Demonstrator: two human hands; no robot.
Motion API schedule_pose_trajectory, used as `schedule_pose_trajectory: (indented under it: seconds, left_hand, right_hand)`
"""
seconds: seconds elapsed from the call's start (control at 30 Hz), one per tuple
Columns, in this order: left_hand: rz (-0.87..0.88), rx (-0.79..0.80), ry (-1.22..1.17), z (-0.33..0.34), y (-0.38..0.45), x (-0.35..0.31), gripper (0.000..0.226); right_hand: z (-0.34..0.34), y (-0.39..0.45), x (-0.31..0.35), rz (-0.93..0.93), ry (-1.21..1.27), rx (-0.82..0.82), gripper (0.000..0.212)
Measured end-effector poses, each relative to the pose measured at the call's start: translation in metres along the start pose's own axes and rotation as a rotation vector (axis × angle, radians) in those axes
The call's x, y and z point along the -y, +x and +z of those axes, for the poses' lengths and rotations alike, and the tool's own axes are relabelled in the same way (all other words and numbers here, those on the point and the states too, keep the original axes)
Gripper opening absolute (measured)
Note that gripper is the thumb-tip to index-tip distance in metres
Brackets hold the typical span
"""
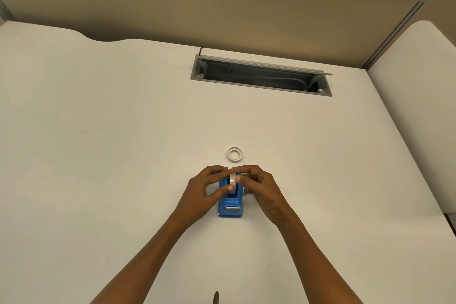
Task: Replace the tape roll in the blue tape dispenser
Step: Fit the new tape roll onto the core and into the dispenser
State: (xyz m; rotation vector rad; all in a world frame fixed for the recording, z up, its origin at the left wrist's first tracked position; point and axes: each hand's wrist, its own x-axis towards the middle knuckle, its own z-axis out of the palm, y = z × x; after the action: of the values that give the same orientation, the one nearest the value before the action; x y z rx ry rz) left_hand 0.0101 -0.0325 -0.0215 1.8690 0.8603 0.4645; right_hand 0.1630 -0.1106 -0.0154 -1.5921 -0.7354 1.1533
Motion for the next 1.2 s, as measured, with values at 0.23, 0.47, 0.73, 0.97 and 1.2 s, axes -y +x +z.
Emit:
schedule_pose_trajectory:
  seconds: [0.23, 0.47, 0.73, 0.97, 1.2]
  left_hand:
    - [0.003, 0.017, -0.019, -0.002, -0.001, -0.002, 0.034]
    - [-0.012, 0.018, -0.022, -0.001, -0.001, -0.002, 0.033]
    - [-0.011, 0.018, -0.019, -0.001, -0.001, -0.002, 0.036]
    - [-0.021, 0.013, -0.014, 0.0, -0.001, -0.003, 0.037]
    - [-0.039, 0.012, -0.022, 0.0, -0.001, -0.005, 0.038]
  right_hand:
    - [0.005, 0.001, -0.003, -0.028, -0.061, -0.034, 0.034]
    - [0.007, 0.005, -0.002, 0.006, -0.021, -0.084, 0.019]
    - [0.0, 0.007, -0.003, 0.043, 0.066, -0.048, 0.023]
    - [-0.004, 0.002, -0.007, -0.009, 0.033, 0.05, 0.028]
    - [0.001, 0.004, -0.006, -0.005, 0.006, -0.009, 0.023]
